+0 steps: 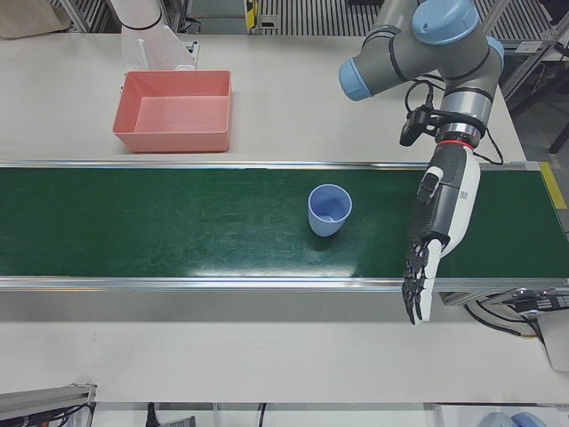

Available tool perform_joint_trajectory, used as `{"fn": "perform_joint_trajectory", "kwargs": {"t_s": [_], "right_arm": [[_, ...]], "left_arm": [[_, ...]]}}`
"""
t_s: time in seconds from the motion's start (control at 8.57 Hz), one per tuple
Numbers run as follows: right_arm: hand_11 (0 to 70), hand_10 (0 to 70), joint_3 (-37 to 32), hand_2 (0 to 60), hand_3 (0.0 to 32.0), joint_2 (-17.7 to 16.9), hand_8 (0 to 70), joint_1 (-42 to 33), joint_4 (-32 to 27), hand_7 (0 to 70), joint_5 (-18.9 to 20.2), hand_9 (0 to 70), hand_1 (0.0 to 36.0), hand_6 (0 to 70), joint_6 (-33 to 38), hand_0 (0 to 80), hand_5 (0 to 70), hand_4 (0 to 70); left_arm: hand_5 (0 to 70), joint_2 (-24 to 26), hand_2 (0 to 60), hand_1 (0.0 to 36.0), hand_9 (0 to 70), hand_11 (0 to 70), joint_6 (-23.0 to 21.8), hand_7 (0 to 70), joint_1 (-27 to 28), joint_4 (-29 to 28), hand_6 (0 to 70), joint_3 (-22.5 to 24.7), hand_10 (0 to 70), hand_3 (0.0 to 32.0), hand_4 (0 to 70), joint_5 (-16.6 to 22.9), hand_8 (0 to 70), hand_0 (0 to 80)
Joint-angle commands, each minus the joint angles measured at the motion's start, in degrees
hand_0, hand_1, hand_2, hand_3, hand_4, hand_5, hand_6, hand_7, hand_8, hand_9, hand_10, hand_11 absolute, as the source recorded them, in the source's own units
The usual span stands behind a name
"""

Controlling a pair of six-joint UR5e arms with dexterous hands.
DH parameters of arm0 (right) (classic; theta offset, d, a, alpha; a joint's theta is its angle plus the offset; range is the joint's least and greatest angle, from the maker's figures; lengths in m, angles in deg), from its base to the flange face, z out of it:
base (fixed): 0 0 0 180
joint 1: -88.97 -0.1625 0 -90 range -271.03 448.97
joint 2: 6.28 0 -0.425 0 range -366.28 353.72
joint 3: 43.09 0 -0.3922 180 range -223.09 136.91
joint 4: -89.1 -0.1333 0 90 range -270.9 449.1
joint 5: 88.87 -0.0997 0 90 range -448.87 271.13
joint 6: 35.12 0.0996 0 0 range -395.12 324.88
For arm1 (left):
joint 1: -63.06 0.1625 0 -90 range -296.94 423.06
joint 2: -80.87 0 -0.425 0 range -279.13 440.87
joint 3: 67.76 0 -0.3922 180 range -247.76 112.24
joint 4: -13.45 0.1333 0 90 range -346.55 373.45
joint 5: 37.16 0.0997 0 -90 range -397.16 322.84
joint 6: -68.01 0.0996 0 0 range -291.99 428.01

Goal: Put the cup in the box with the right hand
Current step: 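Raise the right hand above the belt and wait for the blue cup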

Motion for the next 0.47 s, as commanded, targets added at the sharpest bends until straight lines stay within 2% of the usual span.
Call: {"fn": "perform_joint_trajectory", "kwargs": {"t_s": [0.0,0.12,0.35], "right_arm": [[0.0,0.0,-0.46,17.5,0.0,0.5,0.0,4.29,-0.05,2.2,-0.91,0.0,12.1,0.9,-0.39,38.9,1.8,0.0],[0.0,0.0,-0.12,17.0,0.0,0.51,0.0,4.23,-0.14,1.2,-2.04,0.0,12.1,0.7,-0.22,38.9,1.8,0.0],[0.0,0.0,0.05,17.3,0.0,-0.19,0.0,4.15,0.04,1.1,-1.7,0.0,12.2,0.7,0.13,38.8,1.9,0.0]], "left_arm": [[0.0,-0.08,0.0,0.0,0.0,0.0,0.0,0.0,-0.01,-0.21,0.0,-0.29,0.0,0.0,0.0,0.0,0.0,0.0],[0.0,-0.08,0.0,0.0,0.0,0.0,0.0,0.0,-0.01,-0.12,0.0,-0.12,0.0,0.0,0.0,0.0,0.0,0.0],[0.0,-0.08,0.0,0.0,0.0,0.0,0.0,0.0,-0.01,-0.03,0.0,0.14,0.0,0.0,0.0,0.0,0.0,0.0]]}}
